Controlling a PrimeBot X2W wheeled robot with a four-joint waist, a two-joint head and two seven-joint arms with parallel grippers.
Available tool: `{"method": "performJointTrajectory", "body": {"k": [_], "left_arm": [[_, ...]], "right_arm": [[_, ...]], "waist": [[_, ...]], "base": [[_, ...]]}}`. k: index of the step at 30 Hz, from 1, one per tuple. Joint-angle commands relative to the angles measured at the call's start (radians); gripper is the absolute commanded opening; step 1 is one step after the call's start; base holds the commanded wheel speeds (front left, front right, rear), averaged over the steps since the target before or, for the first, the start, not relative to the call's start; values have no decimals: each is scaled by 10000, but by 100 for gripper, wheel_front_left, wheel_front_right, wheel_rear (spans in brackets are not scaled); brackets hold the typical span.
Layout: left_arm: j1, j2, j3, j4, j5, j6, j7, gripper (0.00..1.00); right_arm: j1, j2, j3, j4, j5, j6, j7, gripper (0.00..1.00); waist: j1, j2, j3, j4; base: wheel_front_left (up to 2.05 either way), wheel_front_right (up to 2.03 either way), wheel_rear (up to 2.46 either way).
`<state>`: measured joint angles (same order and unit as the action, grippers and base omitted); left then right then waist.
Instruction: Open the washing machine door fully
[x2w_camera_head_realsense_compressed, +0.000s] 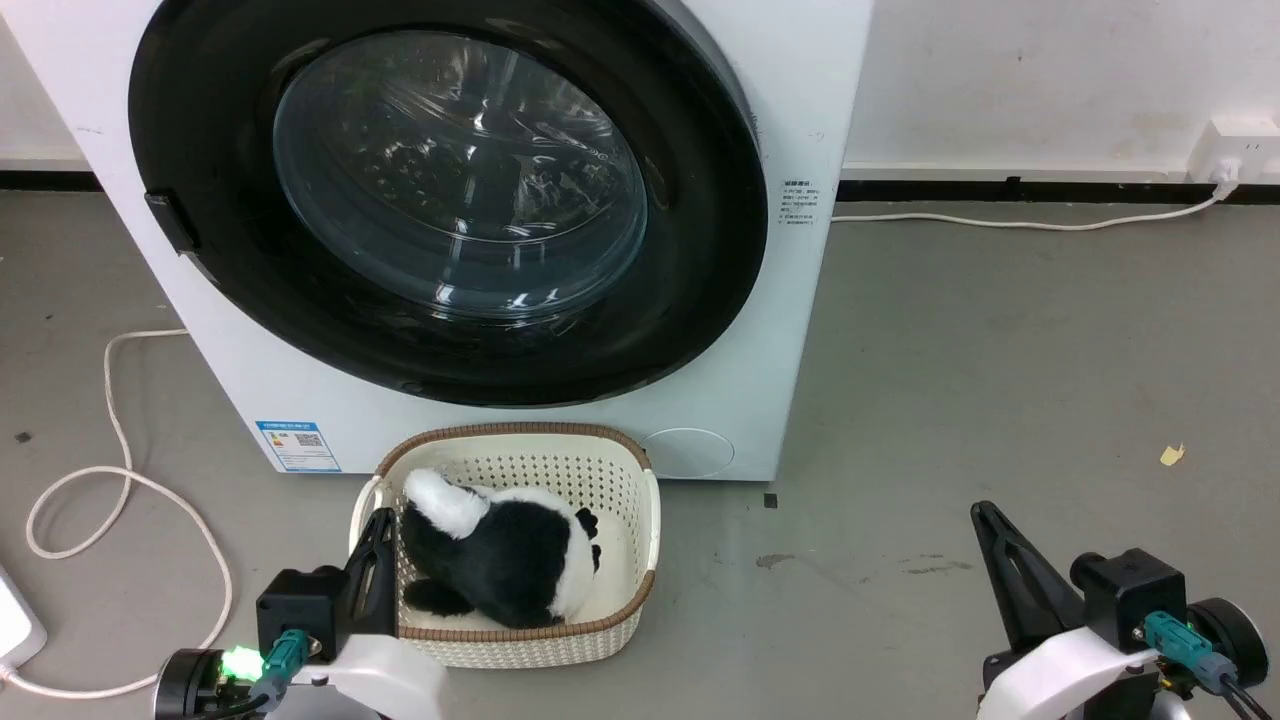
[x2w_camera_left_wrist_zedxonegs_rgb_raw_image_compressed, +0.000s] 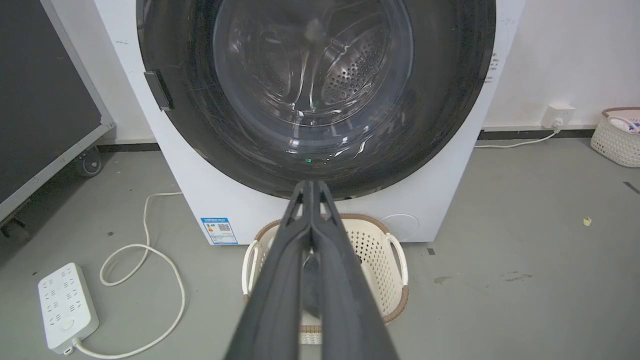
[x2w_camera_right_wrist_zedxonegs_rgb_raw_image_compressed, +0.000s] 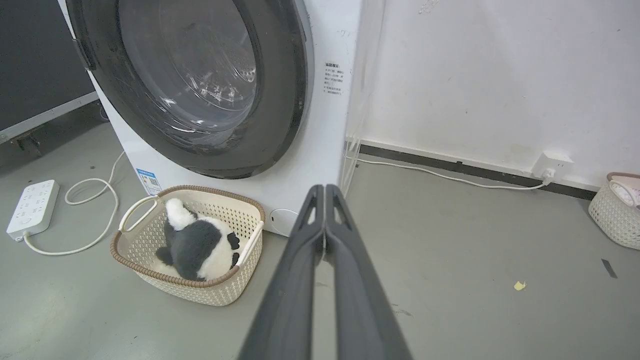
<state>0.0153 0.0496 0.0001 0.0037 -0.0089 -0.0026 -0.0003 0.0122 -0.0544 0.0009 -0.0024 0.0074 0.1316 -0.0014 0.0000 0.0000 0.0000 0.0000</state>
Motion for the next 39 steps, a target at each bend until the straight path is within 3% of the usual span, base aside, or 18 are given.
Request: {"method": "performJointTrajectory", "body": {"k": [1,4,5,39], "left_arm": [[-153,6,-1,-37,89,26,3,0],[-153,6,-1,-37,89,26,3,0],[-1,0,3,0,0,0,-2,100],[-175,1,-318,63,-213,51,-669,100]], "right_arm": [[-122,42,-9,24,-74,-9,14,0],[-122,42,-9,24,-74,-9,14,0],[0,0,1,0,2,0,-1,100],[-536,-206,80,-8,451,-2,-462,100]], "waist": [[0,0,0,0],[0,0,0,0],[0,0,0,0],[0,0,353,319]], "base": [[0,0,0],[0,0,0],[0,0,0],[0,0,0]]}}
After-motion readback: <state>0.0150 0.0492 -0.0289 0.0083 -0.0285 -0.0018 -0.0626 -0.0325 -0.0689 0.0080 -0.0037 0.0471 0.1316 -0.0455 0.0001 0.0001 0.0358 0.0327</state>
